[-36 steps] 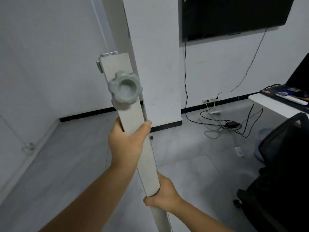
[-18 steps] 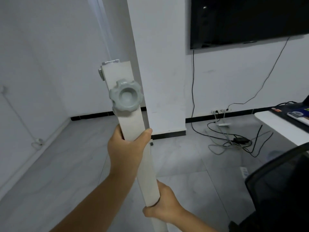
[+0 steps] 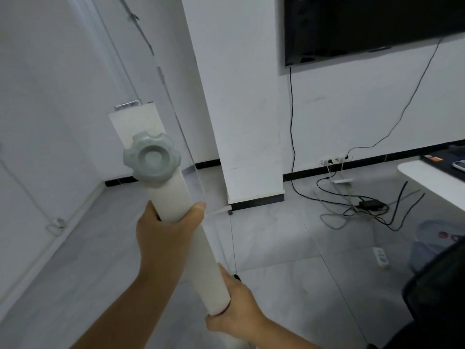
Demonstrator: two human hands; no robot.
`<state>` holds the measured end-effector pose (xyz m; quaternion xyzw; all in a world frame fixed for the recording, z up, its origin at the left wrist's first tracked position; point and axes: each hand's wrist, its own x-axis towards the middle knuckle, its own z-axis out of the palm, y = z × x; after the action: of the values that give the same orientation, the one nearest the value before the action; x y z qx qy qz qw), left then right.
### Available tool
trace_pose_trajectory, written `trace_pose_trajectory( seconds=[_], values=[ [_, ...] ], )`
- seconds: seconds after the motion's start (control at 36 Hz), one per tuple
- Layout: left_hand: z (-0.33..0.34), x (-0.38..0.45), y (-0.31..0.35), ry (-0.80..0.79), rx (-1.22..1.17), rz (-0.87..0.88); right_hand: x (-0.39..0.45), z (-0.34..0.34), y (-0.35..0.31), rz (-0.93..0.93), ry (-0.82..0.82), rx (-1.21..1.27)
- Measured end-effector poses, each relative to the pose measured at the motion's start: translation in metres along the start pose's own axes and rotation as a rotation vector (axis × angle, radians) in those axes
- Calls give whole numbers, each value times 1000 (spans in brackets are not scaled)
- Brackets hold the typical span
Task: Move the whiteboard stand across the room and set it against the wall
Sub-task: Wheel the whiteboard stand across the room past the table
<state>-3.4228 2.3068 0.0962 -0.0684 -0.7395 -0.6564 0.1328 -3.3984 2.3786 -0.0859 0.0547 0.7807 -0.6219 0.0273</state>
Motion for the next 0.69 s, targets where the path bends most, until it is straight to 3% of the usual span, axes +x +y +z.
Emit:
trace_pose_trajectory(
  seconds=[0.31,0.47,0.69],
  values=[
    [-25,28,-12,-57,-3,16,25,35,-4,0,75,-2],
    [-13,0,-2,-83,-11,26,0,21,4,5,98,36],
    [13,-62,20,0,13,58,-56,-17,16,-23,6,-16]
  ],
)
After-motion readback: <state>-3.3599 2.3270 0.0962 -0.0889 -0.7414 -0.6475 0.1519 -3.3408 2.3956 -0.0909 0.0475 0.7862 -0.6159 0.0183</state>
